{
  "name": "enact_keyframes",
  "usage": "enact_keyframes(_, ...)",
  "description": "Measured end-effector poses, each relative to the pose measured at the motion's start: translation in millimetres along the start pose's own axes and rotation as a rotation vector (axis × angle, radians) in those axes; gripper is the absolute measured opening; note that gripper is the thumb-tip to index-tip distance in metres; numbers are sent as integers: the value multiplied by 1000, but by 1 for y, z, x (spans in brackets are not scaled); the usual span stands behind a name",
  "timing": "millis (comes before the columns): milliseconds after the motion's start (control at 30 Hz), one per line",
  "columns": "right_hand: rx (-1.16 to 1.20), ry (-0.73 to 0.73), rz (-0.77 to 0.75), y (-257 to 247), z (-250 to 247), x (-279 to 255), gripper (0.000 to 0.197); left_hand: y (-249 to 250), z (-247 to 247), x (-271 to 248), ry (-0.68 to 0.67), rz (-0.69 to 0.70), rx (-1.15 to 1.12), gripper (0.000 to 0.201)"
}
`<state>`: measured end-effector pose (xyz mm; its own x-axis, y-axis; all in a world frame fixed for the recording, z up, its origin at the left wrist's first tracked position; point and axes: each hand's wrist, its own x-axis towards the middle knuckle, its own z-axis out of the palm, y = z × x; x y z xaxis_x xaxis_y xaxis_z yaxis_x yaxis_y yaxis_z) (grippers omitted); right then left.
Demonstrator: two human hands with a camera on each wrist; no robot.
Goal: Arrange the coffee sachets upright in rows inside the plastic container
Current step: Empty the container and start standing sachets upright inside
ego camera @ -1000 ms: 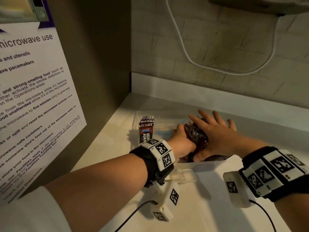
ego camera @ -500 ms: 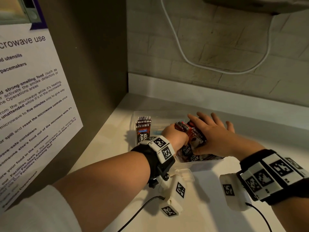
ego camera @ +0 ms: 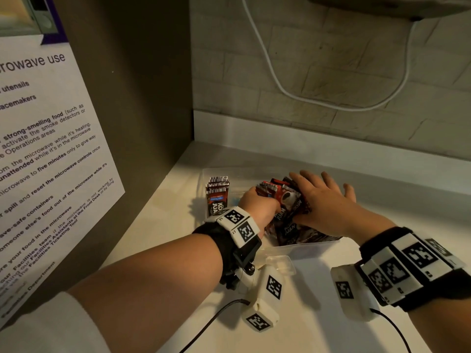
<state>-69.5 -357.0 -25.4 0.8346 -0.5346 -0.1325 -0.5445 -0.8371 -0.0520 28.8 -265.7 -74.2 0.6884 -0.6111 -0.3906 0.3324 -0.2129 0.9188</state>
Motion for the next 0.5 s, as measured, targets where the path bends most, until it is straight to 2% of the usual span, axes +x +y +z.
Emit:
enact_keyframes(100,-6,5,-9,1,0,0,96,-2,-2,3,67,21,-53,39)
enact_keyframes(233,-3,26,-19,2,-3,-1,100,-2,-1,0,0,-22,-20,34)
enact_keyframes(400,-4,50,-45,-2,-10,-9,112,1,2,-1,-50,-63,-18,43)
enact_keyframes(500,-33,30,-58,-2,-10,-15,119,1,5,-4,-95,-79,-37,35)
